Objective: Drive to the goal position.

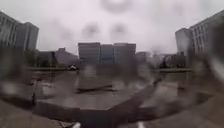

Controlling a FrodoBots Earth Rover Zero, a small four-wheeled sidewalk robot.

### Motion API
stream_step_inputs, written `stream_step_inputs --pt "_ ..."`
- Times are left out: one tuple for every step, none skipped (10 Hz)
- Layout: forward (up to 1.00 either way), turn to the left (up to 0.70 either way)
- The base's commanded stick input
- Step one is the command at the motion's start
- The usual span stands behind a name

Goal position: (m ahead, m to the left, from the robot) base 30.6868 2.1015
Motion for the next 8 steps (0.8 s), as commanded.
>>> stream_step_inputs --pt "0.7 0.0" --pt "0.7 0.0" --pt "0.7 0.0" --pt "0.7 0.0" --pt "0.7 0.0" --pt "0.7 0.0" --pt "0.7 0.0" --pt "0.7 0.0"
